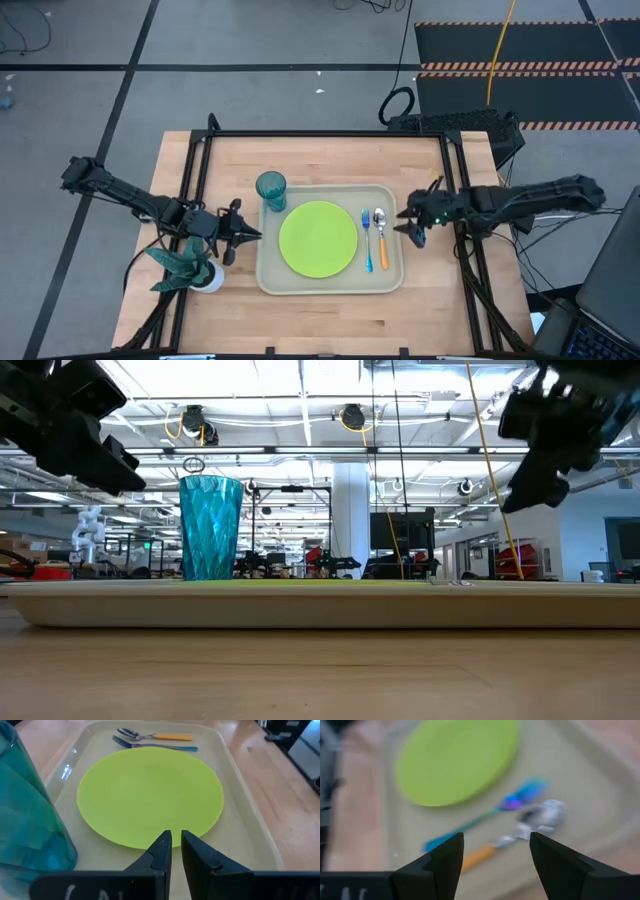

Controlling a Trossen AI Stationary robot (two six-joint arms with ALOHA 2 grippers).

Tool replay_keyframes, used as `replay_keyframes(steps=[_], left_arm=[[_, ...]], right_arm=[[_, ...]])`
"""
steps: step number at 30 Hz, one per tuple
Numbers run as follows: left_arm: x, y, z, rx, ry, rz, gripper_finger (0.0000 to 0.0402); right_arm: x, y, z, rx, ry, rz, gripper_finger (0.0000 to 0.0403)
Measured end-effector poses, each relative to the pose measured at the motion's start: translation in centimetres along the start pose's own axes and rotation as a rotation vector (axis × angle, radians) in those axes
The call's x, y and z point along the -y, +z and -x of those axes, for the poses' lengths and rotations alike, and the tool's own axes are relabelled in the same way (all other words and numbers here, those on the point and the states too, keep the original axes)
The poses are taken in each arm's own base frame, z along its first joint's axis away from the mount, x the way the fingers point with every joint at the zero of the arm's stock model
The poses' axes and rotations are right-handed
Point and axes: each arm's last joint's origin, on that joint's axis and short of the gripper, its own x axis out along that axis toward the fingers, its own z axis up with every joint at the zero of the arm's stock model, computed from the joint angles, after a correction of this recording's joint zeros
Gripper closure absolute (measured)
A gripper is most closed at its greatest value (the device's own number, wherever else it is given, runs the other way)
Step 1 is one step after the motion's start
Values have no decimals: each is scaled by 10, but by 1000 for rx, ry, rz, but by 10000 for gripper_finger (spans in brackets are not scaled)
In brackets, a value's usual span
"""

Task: Pick and place plate/cup/fork/spoon on tray
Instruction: Adjust the gray serving tray

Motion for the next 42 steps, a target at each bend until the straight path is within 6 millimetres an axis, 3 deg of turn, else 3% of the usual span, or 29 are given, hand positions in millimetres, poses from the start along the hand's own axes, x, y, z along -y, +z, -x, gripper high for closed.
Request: replay_keyframes(steps=[7,10,21,26,35,42], left_arm=[[-1,1,0,7,13,11,360],[0,1,0,15,7,57,360],[20,-5,0,-28,-97,111,360],[19,-9,-4,-62,-50,137,360],[18,-9,-4,-45,-14,175,360],[18,-8,-4,-42,-13,245,360]], right_arm=[[-52,2,-12,110,308,104,184],[-69,-1,-22,144,364,168,184],[-87,-12,-63,135,368,198,184],[-110,-7,-80,214,425,287,184],[-160,2,-115,-59,224,528,184],[-202,14,-133,-126,186,644,184]])
